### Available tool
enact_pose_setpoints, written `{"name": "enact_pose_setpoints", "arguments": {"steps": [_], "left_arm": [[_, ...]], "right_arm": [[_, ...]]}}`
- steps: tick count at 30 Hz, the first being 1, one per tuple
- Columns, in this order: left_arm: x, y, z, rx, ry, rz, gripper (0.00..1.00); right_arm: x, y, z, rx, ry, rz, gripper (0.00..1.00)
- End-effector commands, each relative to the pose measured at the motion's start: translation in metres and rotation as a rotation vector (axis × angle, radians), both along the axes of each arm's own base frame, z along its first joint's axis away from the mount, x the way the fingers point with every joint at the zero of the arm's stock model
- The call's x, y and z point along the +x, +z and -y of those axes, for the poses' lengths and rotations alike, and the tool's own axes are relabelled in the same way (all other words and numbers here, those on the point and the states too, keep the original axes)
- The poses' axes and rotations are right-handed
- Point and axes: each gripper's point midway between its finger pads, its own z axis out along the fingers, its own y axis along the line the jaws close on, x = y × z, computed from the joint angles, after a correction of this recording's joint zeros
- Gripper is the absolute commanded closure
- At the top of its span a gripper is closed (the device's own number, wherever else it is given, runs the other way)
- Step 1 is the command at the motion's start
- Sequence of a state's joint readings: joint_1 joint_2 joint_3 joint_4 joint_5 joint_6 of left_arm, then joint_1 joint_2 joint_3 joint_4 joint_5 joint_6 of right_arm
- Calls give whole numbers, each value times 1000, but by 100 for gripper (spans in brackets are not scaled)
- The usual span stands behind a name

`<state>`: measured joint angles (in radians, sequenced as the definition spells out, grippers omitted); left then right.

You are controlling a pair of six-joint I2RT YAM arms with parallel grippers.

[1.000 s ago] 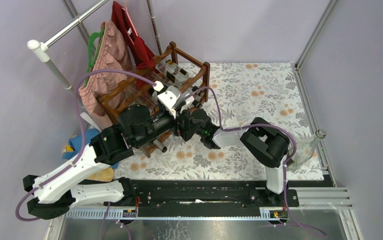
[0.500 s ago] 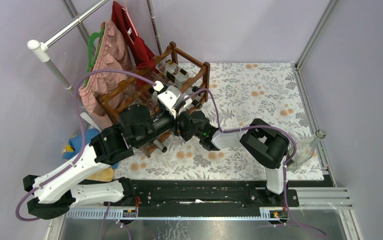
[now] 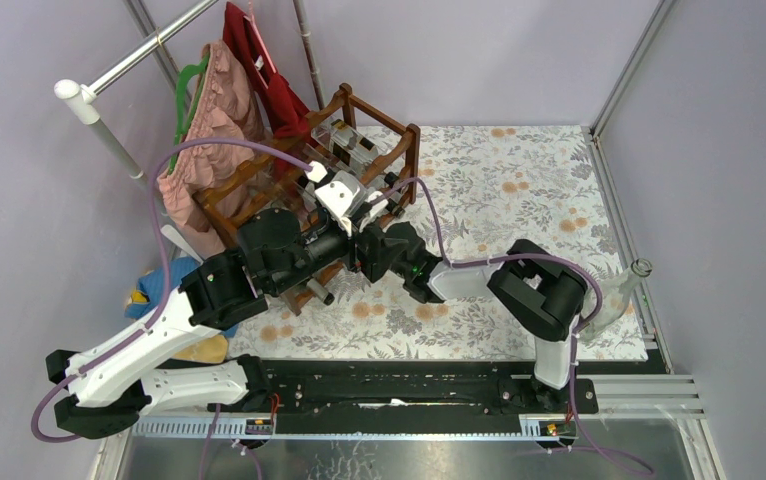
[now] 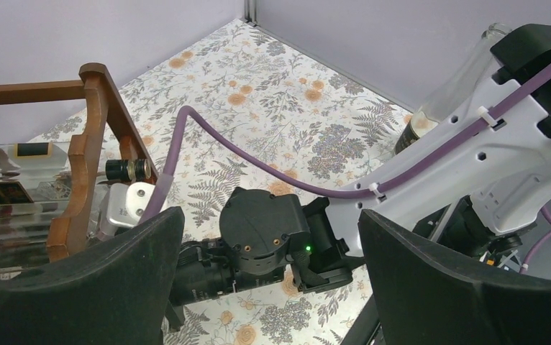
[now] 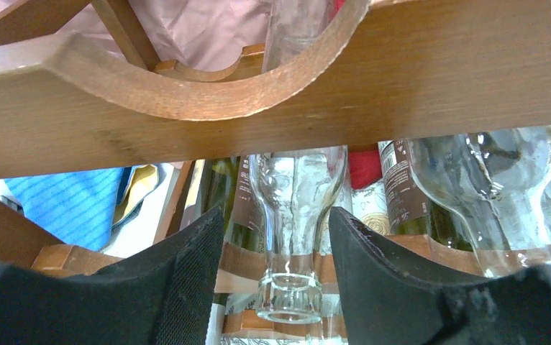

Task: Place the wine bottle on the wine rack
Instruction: Place the wine bottle in the wine rack.

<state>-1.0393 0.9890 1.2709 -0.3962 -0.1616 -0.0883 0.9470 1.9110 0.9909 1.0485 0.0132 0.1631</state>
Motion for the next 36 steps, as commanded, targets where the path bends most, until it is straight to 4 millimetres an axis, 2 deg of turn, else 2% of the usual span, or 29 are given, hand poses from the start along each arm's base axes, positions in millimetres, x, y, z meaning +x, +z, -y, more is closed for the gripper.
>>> {"name": "enact_pose_setpoints", "arguments": {"steps": [1,6,11,15,19,21,24,27,32,36], "left_arm": [[1,18,4,-69,-8,23,3],[0,18,6,-74,-16,20,3],[-1,21,6,-83,-22,18,3],[-2,23,6,-86,-27,19,3],[-5,29,6,-102,-39,22,3],[-7,31,6,-109,-46,22,3],[-9,33,5,-111,-55,20,3],[-9,30,4,-83,-53,11,3],[-4,26,4,-27,-35,-2,1],[1,36,-3,-60,7,11,1]], "right_arm": [[-7,63,9,102,7,151,37],[-24,69,11,96,78,192,32],[-52,74,15,81,202,257,30],[-79,71,22,39,311,263,30],[-96,74,36,-9,362,307,29],[-101,78,42,-53,391,309,25],[-110,66,51,-255,484,248,18],[-128,52,73,-451,592,237,16],[-166,37,132,-640,722,274,12],[-170,15,174,-759,669,218,11]]}}
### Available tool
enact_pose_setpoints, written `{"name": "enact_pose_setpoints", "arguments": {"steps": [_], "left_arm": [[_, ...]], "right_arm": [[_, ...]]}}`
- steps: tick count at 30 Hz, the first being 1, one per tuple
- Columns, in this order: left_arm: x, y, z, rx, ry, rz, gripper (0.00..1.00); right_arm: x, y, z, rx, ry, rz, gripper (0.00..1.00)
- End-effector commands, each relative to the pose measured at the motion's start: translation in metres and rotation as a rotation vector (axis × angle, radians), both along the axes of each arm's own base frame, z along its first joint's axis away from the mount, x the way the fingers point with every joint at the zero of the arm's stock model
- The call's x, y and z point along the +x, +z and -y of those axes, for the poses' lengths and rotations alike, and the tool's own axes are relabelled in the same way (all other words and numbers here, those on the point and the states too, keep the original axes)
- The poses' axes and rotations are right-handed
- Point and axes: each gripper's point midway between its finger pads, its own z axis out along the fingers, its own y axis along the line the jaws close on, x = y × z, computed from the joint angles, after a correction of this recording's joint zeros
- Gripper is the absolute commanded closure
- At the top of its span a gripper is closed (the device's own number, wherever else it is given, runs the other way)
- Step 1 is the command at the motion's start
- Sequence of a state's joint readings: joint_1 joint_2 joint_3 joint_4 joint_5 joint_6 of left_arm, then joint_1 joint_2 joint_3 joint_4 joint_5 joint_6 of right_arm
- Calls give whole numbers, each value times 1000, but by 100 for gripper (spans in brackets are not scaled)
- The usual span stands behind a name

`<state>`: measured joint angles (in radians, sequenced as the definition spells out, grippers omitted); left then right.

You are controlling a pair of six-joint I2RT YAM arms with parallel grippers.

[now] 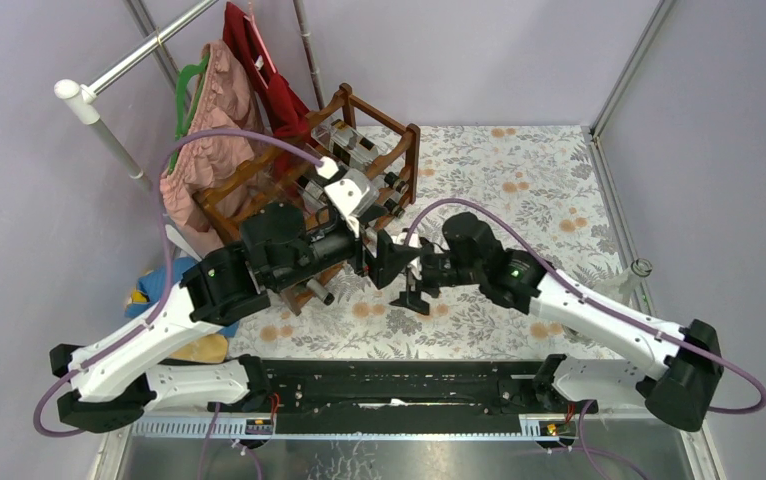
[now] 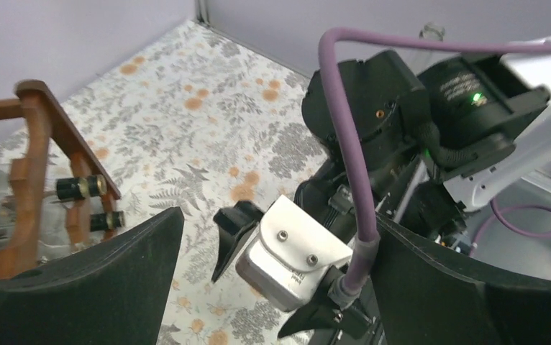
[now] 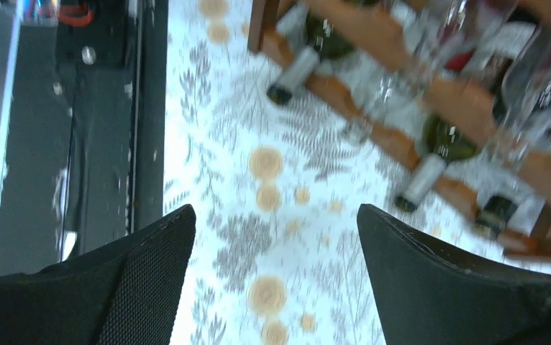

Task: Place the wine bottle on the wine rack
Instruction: Place the wine bottle in the wine rack, then pick up the wine bottle from the corner of the board.

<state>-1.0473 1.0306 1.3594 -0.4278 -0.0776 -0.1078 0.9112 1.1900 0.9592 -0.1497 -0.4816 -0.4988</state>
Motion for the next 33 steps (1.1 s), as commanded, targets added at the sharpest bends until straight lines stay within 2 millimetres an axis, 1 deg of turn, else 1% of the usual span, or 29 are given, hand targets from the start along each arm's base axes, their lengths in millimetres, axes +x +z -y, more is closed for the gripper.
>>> {"name": "enact_pose_setpoints", "arguments": {"steps": [1,2,3,5,6,9,12,15,19,22,24,26,30,33], "left_arm": [[15,18,-18,-49,109,25,1],[13,22,-22,-74,114,33,1],[12,21,-24,-90,115,34,1],[10,12,-26,-105,112,28,1],[9,0,-25,-93,110,14,1],[10,-26,-27,-71,125,-23,1],[12,-43,-31,-59,154,-54,3],[12,-56,-32,-53,169,-77,5],[16,-91,-19,26,161,-139,8],[19,-116,-14,75,164,-172,10],[22,-128,-15,101,181,-180,11],[25,-141,-17,140,205,-187,14],[36,-172,-20,251,261,-206,23],[46,-194,-24,357,311,-219,33]], "right_arm": [[-22,-35,59,-193,44,15,10],[-21,-33,66,-182,25,-1,10],[-16,-29,74,-165,-5,-14,10],[0,-20,89,-133,-84,-27,9],[7,-16,96,-124,-118,-24,9],[24,-8,109,-90,-196,-38,9],[42,0,119,-74,-265,-60,8],[55,9,121,-60,-305,-89,7],[56,21,108,-52,-255,-168,7],[54,15,105,-30,-214,-236,7],[61,0,114,-34,-263,-248,7],[67,-6,122,-27,-303,-227,6],[70,-4,135,8,-349,-180,5],[72,-3,140,12,-373,-168,5]]}}
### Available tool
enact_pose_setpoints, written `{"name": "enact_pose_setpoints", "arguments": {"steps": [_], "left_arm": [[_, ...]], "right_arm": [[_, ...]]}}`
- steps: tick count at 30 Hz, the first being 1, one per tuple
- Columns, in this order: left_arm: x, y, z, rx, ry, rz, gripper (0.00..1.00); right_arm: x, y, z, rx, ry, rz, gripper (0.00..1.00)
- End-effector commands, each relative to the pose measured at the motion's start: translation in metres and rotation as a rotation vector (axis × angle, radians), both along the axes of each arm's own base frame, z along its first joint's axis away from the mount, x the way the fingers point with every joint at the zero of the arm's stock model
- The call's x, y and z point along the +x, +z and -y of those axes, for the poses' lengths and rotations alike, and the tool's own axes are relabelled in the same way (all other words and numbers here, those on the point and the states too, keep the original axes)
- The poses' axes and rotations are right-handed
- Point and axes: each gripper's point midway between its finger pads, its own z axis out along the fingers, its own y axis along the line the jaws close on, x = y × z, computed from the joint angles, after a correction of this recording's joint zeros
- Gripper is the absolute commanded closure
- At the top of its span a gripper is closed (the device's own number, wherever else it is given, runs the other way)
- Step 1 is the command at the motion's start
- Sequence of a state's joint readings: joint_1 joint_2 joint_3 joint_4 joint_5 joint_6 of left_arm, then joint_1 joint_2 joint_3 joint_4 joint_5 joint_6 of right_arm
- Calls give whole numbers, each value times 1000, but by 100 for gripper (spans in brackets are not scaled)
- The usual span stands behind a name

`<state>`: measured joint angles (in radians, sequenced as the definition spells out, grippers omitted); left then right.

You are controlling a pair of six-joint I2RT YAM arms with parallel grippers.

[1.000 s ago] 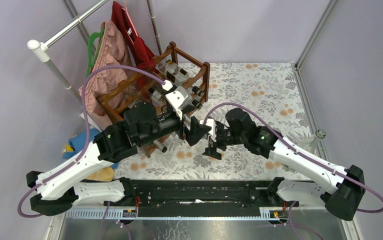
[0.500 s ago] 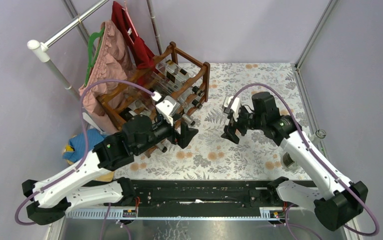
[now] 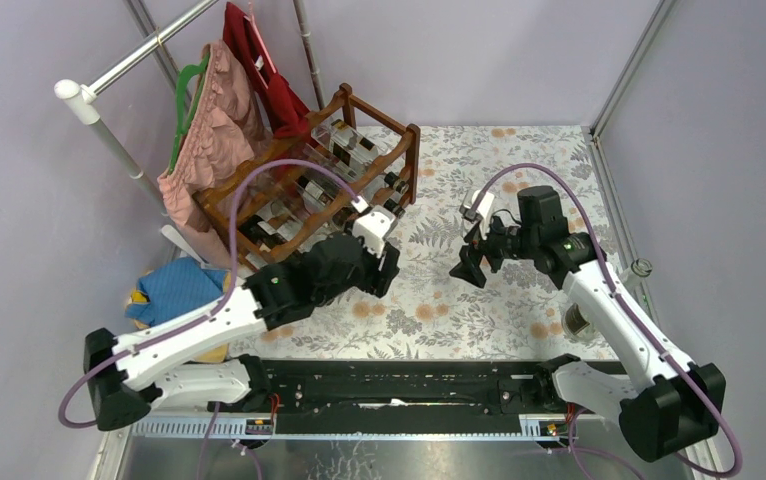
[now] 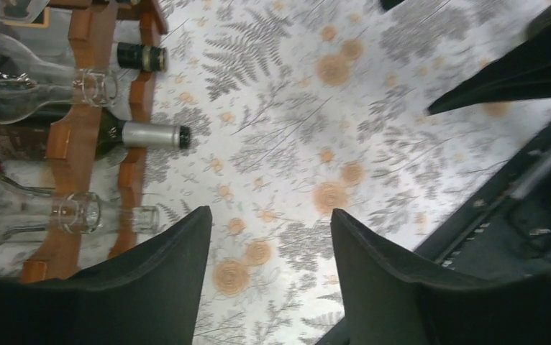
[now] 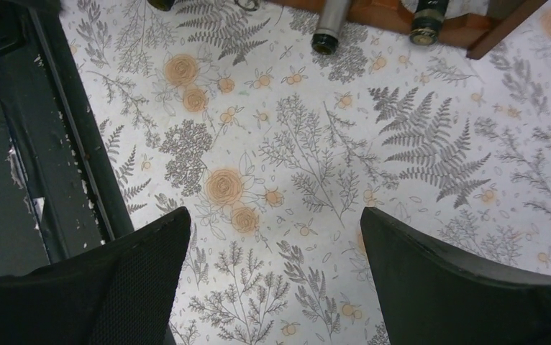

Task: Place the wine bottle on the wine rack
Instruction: Pick up the wine bottle from the corner of the board.

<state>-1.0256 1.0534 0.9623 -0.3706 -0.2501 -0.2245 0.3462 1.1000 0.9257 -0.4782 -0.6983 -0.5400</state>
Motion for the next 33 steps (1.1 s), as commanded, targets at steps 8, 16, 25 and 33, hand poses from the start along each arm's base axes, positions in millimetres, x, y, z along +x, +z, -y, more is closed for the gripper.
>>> {"name": "enact_pose_setpoints", "arguments": {"steps": [8,16,25,33], "left_arm": [[44,-66,-29,355,169,-45,53],[60,-86,-46,440,222,-111,54],[81,-94,-61,511,299,-108,51],[91,-93,-69,556,343,-99,43]], "right_arm": [[9,21,0,50,-16,91,5],[10,20,1,42,-17,94,5],[9,18,2,37,-13,90,5],[8,18,1,39,-7,85,5]]}}
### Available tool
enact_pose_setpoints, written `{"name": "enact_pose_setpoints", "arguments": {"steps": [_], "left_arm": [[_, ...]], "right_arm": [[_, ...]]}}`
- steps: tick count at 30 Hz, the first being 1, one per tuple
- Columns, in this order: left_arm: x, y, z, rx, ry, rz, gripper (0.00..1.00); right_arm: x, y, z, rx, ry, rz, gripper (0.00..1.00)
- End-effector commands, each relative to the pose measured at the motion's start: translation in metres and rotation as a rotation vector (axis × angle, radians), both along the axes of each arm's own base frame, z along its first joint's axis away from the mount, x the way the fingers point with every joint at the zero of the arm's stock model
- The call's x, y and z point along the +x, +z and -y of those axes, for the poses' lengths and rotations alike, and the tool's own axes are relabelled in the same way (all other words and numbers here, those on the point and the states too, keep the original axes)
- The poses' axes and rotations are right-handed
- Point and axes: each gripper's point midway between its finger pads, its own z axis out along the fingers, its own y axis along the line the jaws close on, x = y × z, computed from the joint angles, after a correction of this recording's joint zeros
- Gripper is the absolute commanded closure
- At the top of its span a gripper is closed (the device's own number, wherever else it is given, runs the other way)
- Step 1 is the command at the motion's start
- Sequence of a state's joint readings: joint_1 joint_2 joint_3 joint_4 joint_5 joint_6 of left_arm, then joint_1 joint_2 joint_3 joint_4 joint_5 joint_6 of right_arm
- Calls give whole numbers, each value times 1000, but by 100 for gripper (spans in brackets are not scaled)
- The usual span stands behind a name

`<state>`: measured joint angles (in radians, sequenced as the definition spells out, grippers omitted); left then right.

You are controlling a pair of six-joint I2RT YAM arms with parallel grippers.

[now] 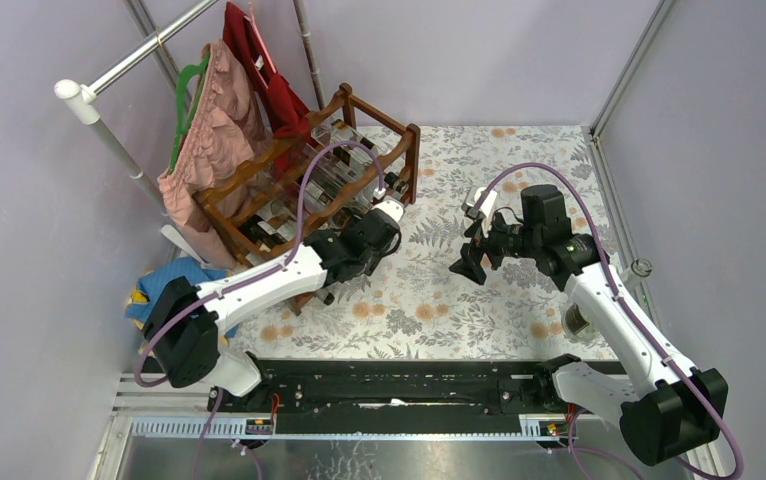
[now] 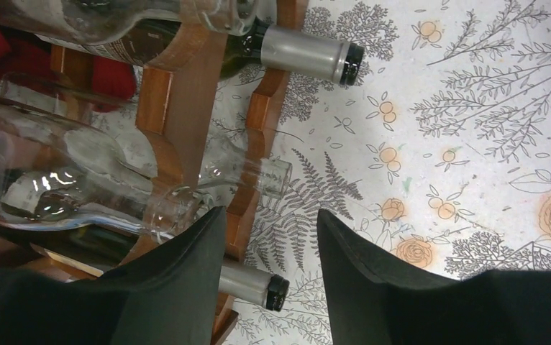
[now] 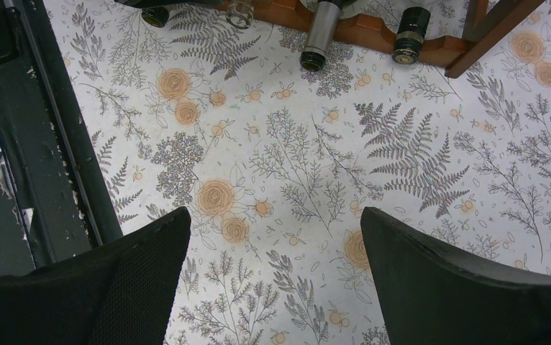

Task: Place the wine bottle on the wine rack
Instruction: Pick up the wine bottle from the corner of the board.

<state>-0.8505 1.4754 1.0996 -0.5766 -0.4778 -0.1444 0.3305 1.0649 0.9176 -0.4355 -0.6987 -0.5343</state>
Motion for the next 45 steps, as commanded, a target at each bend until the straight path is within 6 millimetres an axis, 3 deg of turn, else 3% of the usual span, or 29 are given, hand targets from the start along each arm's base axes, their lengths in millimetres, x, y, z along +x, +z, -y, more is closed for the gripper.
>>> {"name": "enact_pose_setpoints", "arguments": {"steps": [1,12,22,26,31,36,38,41,45], "left_arm": [[14,12,-6,28,35,47,43],[16,12,-10,31,48,35,41],[-20,16,32,-170,-147,-100,41],[-38,44,60,-299,-285,-115,40],[-55,101,74,-433,-463,-43,36],[-55,163,72,-544,-560,167,9],[-53,181,71,-594,-571,241,5],[-53,190,69,-652,-581,288,4],[-57,177,62,-674,-584,303,3]], "right_arm": [[2,5,-2,13,12,22,5],[1,5,-2,14,16,22,5],[-2,3,-1,2,35,34,5],[-6,9,-1,12,53,47,5],[-20,25,-7,53,102,17,5],[-4,37,11,-48,-38,-37,0],[6,48,21,-111,-109,-66,0],[20,71,35,-179,-213,-78,0],[37,108,68,-265,-395,39,0]]}}
